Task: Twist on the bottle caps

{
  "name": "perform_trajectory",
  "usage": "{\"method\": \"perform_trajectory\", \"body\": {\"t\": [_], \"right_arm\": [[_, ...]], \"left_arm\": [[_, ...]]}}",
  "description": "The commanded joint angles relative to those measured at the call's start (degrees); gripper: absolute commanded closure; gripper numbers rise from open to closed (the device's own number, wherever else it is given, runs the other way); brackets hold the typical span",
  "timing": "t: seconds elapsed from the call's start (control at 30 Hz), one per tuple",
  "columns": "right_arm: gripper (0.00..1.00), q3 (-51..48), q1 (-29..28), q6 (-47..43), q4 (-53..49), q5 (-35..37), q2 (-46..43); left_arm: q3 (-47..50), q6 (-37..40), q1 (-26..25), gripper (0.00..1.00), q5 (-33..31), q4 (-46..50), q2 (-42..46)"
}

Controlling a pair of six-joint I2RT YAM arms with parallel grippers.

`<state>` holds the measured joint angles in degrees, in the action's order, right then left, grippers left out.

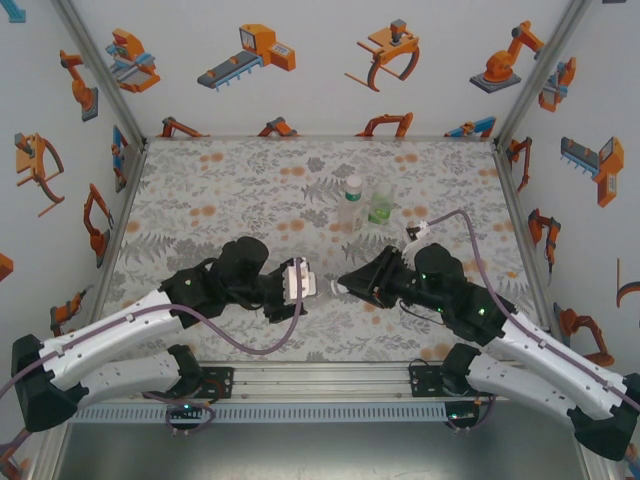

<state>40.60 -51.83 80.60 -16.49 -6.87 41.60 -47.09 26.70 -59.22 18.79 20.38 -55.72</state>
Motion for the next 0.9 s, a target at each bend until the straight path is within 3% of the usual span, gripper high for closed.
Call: {"method": "perform_trajectory", "body": {"t": [0.0, 0.2, 0.33, 0.57, 0.67, 0.87], "right_arm": [[0.82, 1.5, -0.2, 0.1, -3.0, 2.3, 1.3], [0.49, 6.0, -0.1, -10.8, -6.0, 4.8, 0.9], [0.41, 11.5, -0.1, -21.8, -10.1, 6.6, 0.4], [0.39, 16.5, -0.1, -43.3, -11.6, 8.6, -2.6], [0.47, 18.0, -0.1, -55.8, -10.0, 4.7, -3.0], [0.47, 20.6, -0.1, -78.6, -9.2, -8.5, -2.4]], "left_arm": [[-1.9, 0.7, -1.2, 1.0, 4.1, -8.6, 0.2], [-1.6, 0.7, -1.2, 1.0, 4.3, -8.4, 0.1], [-2.2, 1.4, -1.2, 1.0, 5.4, -7.2, -0.5], [-3.1, 1.5, -1.2, 1.0, 7.1, -5.4, -0.2], [-3.1, 1.7, -1.2, 1.0, 9.2, -4.9, 0.3], [-3.1, 2.0, -1.2, 1.0, 13.4, -3.9, 1.7]]}}
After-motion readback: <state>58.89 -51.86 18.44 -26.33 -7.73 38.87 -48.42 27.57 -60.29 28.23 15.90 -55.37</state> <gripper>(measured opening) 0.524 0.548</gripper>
